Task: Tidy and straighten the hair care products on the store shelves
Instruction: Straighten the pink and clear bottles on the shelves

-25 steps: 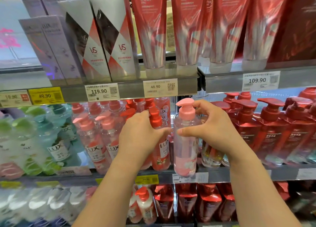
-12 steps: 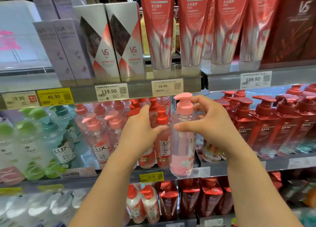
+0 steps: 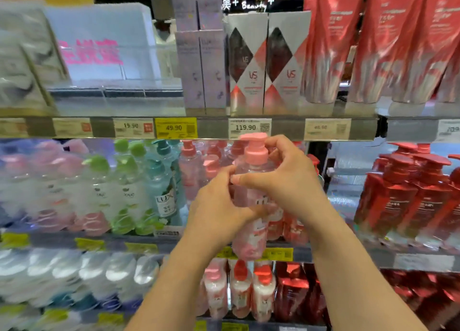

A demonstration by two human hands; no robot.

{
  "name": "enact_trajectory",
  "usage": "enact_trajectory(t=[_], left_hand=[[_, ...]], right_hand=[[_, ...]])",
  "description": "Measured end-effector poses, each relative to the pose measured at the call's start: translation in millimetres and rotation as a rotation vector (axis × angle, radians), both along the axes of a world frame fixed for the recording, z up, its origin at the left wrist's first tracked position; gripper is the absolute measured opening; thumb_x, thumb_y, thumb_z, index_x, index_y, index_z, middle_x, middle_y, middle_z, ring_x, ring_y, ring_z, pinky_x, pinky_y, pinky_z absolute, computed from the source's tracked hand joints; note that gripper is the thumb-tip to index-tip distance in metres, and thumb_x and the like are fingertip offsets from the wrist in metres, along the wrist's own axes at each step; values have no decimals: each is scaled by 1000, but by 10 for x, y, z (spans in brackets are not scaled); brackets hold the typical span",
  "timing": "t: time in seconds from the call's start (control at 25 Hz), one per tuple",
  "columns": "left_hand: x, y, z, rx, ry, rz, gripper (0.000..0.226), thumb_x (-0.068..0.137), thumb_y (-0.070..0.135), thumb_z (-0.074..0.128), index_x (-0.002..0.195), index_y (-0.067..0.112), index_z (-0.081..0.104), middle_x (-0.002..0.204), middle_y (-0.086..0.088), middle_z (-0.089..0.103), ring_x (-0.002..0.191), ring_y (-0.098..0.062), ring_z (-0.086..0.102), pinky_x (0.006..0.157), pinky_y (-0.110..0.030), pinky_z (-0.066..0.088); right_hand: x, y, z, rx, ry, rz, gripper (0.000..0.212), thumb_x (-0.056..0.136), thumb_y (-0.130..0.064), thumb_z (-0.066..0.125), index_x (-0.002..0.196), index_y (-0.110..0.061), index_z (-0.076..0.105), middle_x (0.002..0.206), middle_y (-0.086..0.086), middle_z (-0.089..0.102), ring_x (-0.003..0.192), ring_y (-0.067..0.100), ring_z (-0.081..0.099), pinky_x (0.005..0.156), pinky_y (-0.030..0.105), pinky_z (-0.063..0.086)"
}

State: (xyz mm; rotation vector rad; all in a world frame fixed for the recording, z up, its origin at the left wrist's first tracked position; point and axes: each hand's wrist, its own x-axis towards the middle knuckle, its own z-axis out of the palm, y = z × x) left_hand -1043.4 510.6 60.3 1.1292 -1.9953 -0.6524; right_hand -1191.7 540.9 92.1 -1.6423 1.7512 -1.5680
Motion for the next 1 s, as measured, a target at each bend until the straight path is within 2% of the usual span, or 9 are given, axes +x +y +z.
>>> enact_trajectory(t=[0.08,0.16,0.24,0.32,0.44,0.6,0.72,0.84,1.0], left_hand=[[272,-95,-64,-23,20,79,98,43,76,68,131,38,44,107,16,64,95,-7,61,82,-34,53],[564,-206,-100,-35,80,122,85,47,71,69,124,40,48,101,19,64,91,0,60,77,-26,51],[819,-335,-112,-29,133,169,75,51,63,75,119,43,50,97,24,64,90,7,60,74,-19,48],[960,-470,-156,-6,153,192,75,58,51,83,123,40,49,103,20,67,95,0,63,78,-24,50],[969,-614,-293,-2,153,178,81,67,41,85,133,35,39,115,12,66,104,-12,63,87,-35,51],[865,-764,-420,-14,156,107,83,74,38,82,140,28,33,127,4,62,115,-17,58,91,-33,47],[849,-888,-446,-54,165,104,81,76,36,80,141,25,33,132,1,57,117,-17,55,90,-30,43],[816,-939,-480,-100,153,113,82,76,31,82,142,19,35,133,0,48,120,-17,48,94,-26,36],[775,-971,-538,-93,93,130,88,77,34,81,146,12,31,139,-8,46,127,-24,46,102,-34,39]], right_hand=[[307,-122,-38,-5,-16,53,66,43,-63,85,102,-45,59,90,-32,65,79,-8,62,69,19,52],[530,-213,-43,-2,-8,115,64,50,-67,82,106,-46,62,94,-29,66,87,-12,61,68,9,47],[645,-277,-31,4,-38,136,58,59,-69,78,110,-43,64,96,-22,70,91,-8,64,77,18,51],[653,-298,-31,-21,-77,91,43,67,-64,74,103,-42,67,95,-21,73,91,-3,67,82,27,53],[599,-250,-77,-40,-111,15,26,75,-52,73,96,-37,71,93,-23,73,89,-4,67,76,25,52],[514,-181,-147,-39,-131,-85,6,85,-38,75,91,-36,73,88,-22,73,80,-5,67,68,19,48],[472,-132,-184,-51,-124,-118,2,87,-35,75,88,-35,73,83,-16,74,65,-5,63,57,15,45],[411,-66,-193,-73,-123,-145,2,86,-37,75,87,-37,73,81,-16,74,63,-4,63,50,13,46],[251,-40,-190,-59,-131,-219,4,87,-31,74,85,-34,74,82,-15,75,75,3,71,60,23,57]])
